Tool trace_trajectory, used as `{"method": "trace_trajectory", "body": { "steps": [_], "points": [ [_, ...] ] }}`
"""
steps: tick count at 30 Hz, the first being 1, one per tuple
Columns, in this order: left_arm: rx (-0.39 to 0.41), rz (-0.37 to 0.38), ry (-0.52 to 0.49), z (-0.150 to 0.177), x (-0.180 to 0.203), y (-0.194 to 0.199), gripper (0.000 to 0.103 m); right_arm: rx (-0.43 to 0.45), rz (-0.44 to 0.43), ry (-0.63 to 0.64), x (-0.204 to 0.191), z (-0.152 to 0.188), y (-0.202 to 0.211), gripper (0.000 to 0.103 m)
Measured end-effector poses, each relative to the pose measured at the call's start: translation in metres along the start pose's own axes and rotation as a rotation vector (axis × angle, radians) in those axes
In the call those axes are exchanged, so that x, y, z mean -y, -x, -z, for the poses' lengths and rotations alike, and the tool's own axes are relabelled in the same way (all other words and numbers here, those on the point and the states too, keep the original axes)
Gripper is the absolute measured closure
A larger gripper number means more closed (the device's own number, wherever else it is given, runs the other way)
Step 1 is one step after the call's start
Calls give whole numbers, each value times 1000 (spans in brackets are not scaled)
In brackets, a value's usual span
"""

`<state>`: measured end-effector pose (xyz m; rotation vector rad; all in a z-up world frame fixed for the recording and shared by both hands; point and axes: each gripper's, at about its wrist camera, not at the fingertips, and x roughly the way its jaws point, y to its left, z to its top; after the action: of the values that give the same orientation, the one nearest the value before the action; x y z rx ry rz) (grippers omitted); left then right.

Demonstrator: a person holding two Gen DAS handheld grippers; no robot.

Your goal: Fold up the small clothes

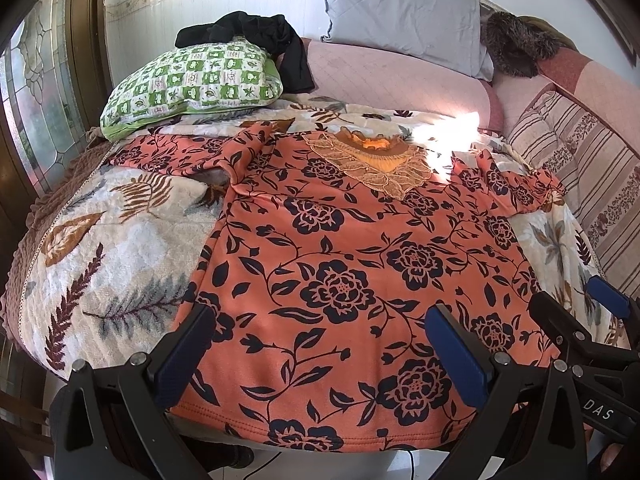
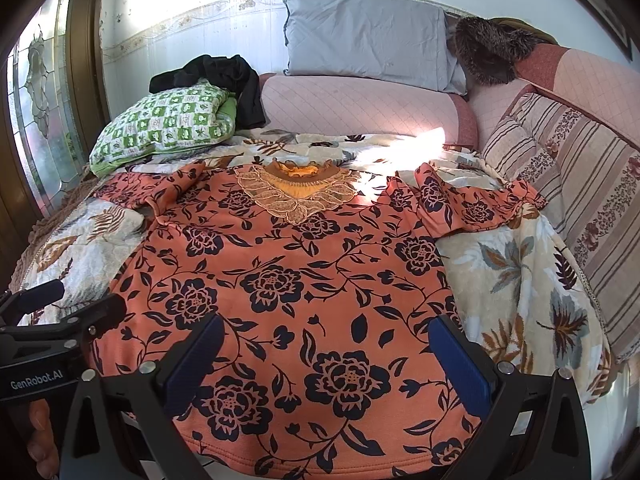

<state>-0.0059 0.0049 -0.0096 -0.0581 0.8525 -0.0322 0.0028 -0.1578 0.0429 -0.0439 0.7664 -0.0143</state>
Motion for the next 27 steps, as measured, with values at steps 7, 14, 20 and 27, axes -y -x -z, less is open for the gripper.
{"method": "trace_trajectory", "body": {
  "steps": [7, 14, 20, 27],
  "points": [
    [-20, 6, -7, 0, -1, -3, 0, 4, -2, 3, -1, -2, 1, 0],
    [-8, 14, -4, 0, 0, 0, 0, 5, -1, 3, -1, -1, 1, 0],
    [2, 14, -7, -2, 1, 1, 0, 3, 8, 18, -1, -1, 0, 0],
    [7, 5, -11, -2, 0, 1, 0, 5, 5, 21, -3, -1, 0, 0]
  ]
}}
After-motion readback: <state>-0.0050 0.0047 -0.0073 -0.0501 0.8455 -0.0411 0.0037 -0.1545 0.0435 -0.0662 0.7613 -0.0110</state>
